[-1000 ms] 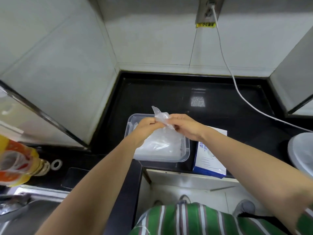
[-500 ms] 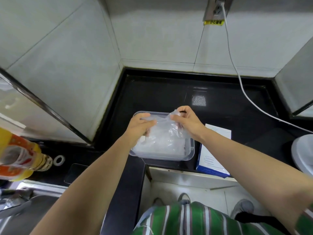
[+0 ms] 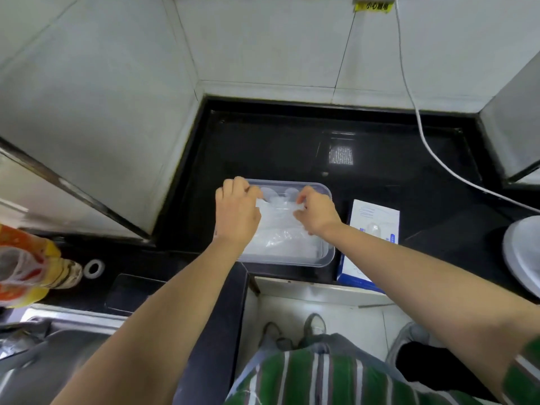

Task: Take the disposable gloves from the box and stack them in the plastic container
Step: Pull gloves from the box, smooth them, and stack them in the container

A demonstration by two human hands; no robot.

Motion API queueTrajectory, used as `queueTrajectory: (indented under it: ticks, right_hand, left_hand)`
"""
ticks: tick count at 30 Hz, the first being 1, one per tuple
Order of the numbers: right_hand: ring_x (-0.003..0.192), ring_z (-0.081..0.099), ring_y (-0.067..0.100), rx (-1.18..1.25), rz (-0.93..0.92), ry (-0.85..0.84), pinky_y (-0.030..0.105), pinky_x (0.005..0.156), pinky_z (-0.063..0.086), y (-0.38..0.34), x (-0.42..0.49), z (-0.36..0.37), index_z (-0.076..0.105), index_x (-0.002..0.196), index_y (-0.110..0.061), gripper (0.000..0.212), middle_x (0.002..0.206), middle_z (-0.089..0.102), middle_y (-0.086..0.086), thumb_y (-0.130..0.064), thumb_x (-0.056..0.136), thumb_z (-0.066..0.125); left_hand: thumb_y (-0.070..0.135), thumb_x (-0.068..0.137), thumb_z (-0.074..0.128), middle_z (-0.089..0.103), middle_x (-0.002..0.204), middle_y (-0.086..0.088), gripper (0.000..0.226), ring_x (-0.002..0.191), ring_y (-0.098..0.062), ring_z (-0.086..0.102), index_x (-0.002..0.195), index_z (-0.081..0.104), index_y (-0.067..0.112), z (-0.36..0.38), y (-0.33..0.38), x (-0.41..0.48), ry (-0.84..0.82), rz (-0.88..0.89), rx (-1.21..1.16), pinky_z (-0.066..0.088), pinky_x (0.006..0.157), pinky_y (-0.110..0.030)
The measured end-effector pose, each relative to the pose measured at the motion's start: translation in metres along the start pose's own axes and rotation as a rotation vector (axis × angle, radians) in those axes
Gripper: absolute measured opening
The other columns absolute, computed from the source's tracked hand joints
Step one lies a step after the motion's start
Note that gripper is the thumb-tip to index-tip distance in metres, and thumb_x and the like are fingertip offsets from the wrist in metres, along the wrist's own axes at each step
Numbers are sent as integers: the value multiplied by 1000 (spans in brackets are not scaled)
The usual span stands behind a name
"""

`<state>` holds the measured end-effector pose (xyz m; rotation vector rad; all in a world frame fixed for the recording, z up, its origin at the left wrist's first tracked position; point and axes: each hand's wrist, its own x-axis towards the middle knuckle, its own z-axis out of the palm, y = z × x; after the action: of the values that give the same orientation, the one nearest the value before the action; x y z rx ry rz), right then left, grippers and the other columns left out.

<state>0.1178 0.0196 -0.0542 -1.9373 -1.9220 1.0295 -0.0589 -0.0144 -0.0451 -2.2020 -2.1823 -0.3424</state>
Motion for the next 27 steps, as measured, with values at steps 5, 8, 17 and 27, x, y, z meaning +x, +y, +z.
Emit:
queueTrajectory:
  ticks: [5, 8, 17, 27]
  right_hand:
    - [90, 67, 31, -227, -19, -30, 40, 77, 58, -2, 8, 19, 47, 129, -8, 35, 108, 65, 17, -7, 95, 55]
    - [95, 67, 29, -294, -37, -70, 33, 75, 55, 1, 8, 25, 38, 143, -6, 48, 112, 65, 16, -4, 97, 51]
    - [84, 57, 19, -84, -269, -32, 33, 74, 48, -12, 9, 27, 66, 102, -10, 17, 96, 61, 5, -1, 88, 60]
    - [87, 56, 24, -246, 139, -526, 31, 62, 50, 13, 23, 50, 19, 148, -28, 80, 118, 44, 11, -1, 86, 62]
  left_hand:
    - [25, 96, 58, 58, 127, -2, 27, 110, -18, 56, 123, 60, 22, 10, 21, 2, -268, 100, -45, 45, 91, -28]
    - [49, 94, 56, 40, 147, -9, 62, 125, -27, 49, 146, 35, 23, 27, 17, 2, -663, -23, -22, 44, 97, -35]
    - [49, 90, 61, 10, 160, -15, 79, 134, -32, 40, 153, 17, 29, 61, 12, 7, -817, -76, -111, 42, 103, -39]
    - [22, 87, 69, 49, 128, -11, 41, 107, -27, 58, 122, 50, 18, 46, 28, 12, -486, 4, -105, 51, 85, -32]
